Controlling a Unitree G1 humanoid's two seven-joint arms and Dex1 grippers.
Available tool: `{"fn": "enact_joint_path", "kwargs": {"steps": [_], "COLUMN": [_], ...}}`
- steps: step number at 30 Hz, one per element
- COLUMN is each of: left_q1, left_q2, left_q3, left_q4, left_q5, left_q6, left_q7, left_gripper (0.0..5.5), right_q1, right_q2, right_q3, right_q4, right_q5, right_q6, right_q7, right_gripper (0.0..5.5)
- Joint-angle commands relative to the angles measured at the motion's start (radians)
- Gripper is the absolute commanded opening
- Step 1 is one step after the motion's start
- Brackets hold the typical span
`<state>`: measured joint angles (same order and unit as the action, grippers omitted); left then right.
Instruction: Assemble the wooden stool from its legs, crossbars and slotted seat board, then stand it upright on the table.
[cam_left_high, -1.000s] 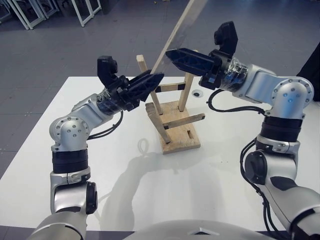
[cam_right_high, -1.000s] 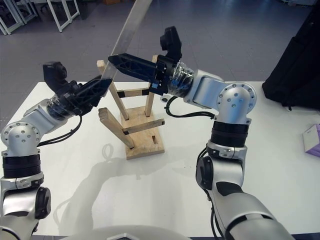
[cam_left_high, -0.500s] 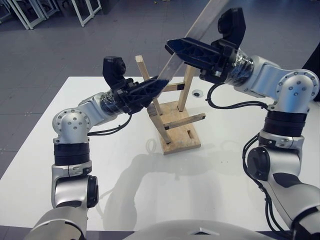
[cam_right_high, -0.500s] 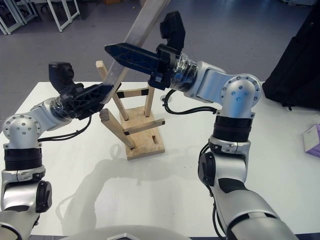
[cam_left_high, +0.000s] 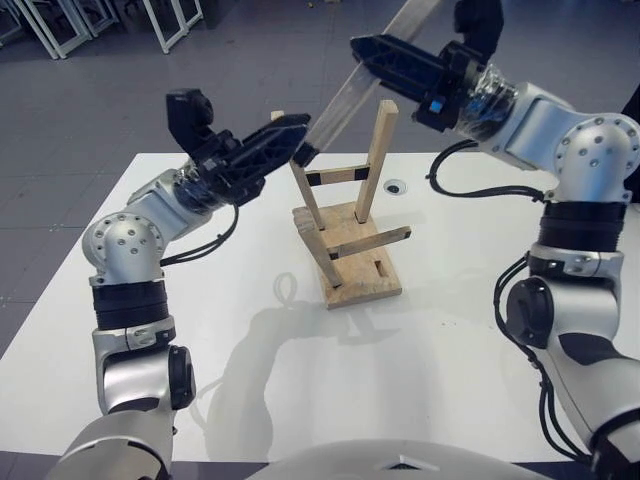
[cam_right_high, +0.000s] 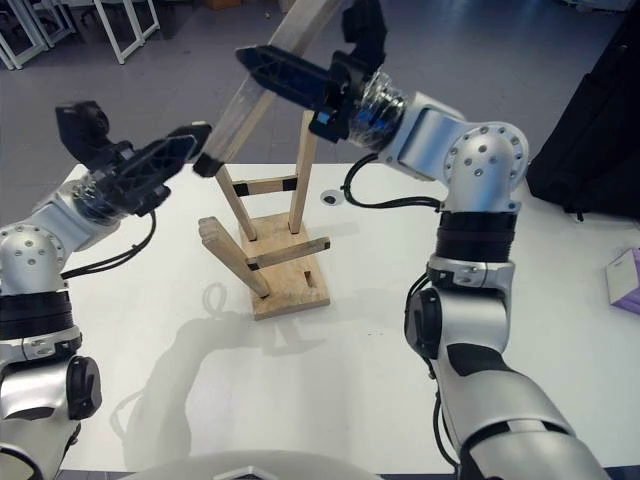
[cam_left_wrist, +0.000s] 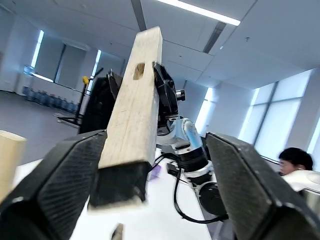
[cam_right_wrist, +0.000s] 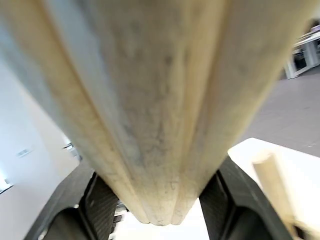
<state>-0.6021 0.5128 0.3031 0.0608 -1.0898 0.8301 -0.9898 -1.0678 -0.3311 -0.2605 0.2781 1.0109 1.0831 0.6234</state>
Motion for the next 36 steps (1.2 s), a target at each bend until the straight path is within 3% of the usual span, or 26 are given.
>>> {"fn": "enact_joint_path", "kwargs": {"steps": [1, 3, 8, 13, 17, 23, 29, 33, 36], "left_q1": [0.146, 0.269, 0.519, 0.598, 0.599, 0.598, 0.589, 0.578, 0.572], "left_q2": [-0.022, -0.063, -0.129, -0.106, -0.108, -0.114, -0.089, -0.076, -0.075], "left_q3": [0.047, 0.003, -0.134, -0.207, -0.226, -0.226, -0.192, -0.178, -0.181], "left_q4": [-0.112, -0.196, -0.239, -0.210, -0.194, -0.193, -0.147, -0.114, -0.092], "left_q5": [0.155, 0.288, 0.654, 0.824, 0.868, 0.881, 0.879, 0.882, 0.887], "left_q6": [-0.150, -0.234, -0.382, -0.446, -0.458, -0.451, -0.462, -0.472, -0.479], "left_q7": [0.173, 0.290, 0.571, 0.614, 0.613, 0.604, 0.591, 0.580, 0.573], "left_gripper": [4.24, 4.24, 4.24, 4.24, 4.24, 4.24, 4.24, 4.24, 4.24], "right_q1": [0.044, 0.142, 0.484, 0.617, 0.673, 0.687, 0.654, 0.633, 0.694], "right_q2": [-0.161, -0.202, -0.228, -0.244, -0.216, -0.181, -0.045, -0.098, -0.162], "right_q3": [-0.038, -0.018, 0.156, 0.328, 0.399, 0.398, 0.330, 0.262, 0.220], "right_q4": [0.001, -0.093, -0.424, -0.555, -0.642, -0.681, -0.778, -0.698, -0.640], "right_q5": [-0.108, -0.175, -0.426, -0.573, -0.596, -0.579, -0.414, -0.440, -0.450], "right_q6": [-0.081, -0.123, -0.276, -0.349, -0.338, -0.300, -0.141, -0.202, -0.359], "right_q7": [0.019, 0.001, -0.104, -0.089, -0.082, -0.101, -0.168, -0.138, 0.011], "right_gripper": [2.04, 2.04, 2.03, 2.03, 2.03, 2.03, 2.03, 2.03, 2.03]}}
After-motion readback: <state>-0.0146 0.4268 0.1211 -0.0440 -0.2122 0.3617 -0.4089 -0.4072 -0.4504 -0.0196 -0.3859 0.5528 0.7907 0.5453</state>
